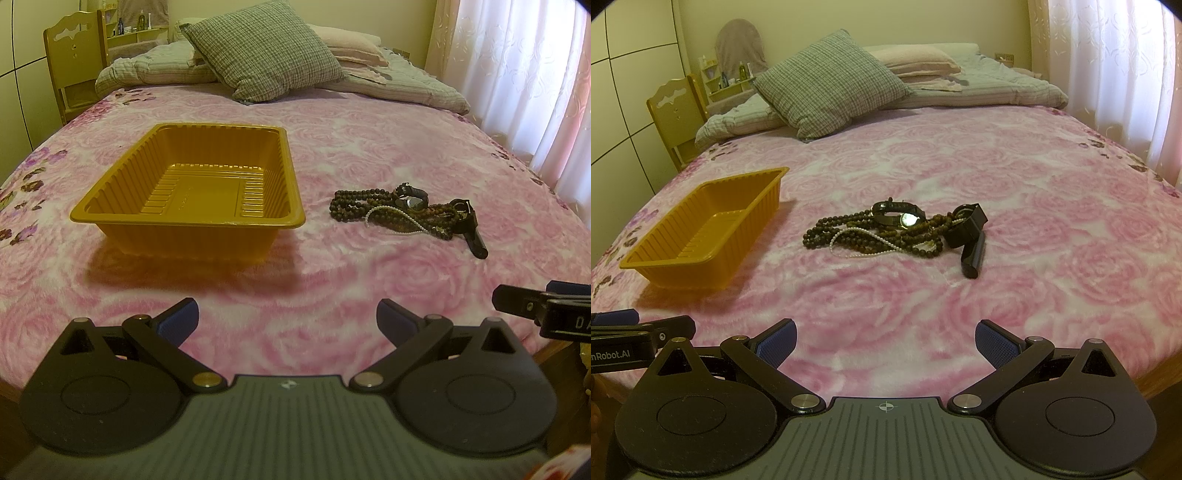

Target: Organize jewelry

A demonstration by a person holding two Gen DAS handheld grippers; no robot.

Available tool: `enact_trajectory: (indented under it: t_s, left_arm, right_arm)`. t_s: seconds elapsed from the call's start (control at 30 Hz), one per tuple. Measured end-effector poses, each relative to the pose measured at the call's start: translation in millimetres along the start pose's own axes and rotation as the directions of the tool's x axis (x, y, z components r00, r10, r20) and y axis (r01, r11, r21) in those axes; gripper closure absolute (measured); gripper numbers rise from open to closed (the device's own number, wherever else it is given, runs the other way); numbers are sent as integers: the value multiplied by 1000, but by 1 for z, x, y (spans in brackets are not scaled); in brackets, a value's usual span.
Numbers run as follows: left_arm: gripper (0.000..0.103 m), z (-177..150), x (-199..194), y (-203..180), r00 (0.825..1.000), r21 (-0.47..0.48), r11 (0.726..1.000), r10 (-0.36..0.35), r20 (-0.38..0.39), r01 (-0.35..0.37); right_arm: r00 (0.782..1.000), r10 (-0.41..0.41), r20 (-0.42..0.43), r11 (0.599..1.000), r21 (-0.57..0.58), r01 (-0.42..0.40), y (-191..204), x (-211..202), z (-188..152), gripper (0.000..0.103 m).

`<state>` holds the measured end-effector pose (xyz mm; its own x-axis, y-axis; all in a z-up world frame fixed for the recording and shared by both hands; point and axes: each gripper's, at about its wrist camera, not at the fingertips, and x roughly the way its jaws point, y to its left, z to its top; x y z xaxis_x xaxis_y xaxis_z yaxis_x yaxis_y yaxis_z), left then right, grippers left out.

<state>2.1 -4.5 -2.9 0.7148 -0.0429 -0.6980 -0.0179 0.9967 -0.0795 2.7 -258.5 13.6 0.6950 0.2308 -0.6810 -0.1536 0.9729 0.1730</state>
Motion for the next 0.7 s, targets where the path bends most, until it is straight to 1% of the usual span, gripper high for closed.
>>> enact_trajectory:
  t_s: [0.1, 0.17, 0.23, 0.3, 0.33, 0.43, 0.53, 0.6, 0.7]
  left_arm:
    - [1, 1, 0, 0, 1000, -6, 1000, -3, 2, 3]
    - [2, 1, -1, 4, 1000, -30, 1000, -3, 16, 4]
    - [4, 2, -2, 13, 1000, -72, 997, -4, 30, 6]
    - [5, 3, -3, 30, 998, -140, 990, -4, 59, 12]
    - [6, 3, -4, 39, 997, -177, 984, 7, 75, 7]
    - [8, 4, -7, 72, 988, -299, 954, 51, 144, -6]
    - [12, 7, -8, 104, 972, -397, 916, 141, 186, -56]
    - [14, 10, -4, 123, 966, -454, 890, 162, 201, -55]
    - [16, 17, 5, 147, 956, -519, 852, 201, 215, -62]
  right_arm:
    - [1000, 0, 1, 1000, 0, 0, 0, 0, 0, 0]
    - [1000, 0, 2, 1000, 1, 0, 0, 0, -1, 0]
    - [1000, -2, 8, 1000, 7, 2, -1, 0, 0, 0]
    - [1000, 2, 22, 1000, 22, -3, -2, 0, 1, 0]
    - [999, 9, 35, 999, 32, -10, -3, 0, 1, 0]
    - [996, 21, 90, 998, 49, -26, -3, 1, 2, 0]
    - [989, 31, 143, 1000, -4, -31, 2, 3, 3, 0]
    - [987, 25, 159, 1000, -19, -23, 5, 6, 5, 1]
    - [985, 33, 168, 999, 17, -36, 4, 13, 11, 1]
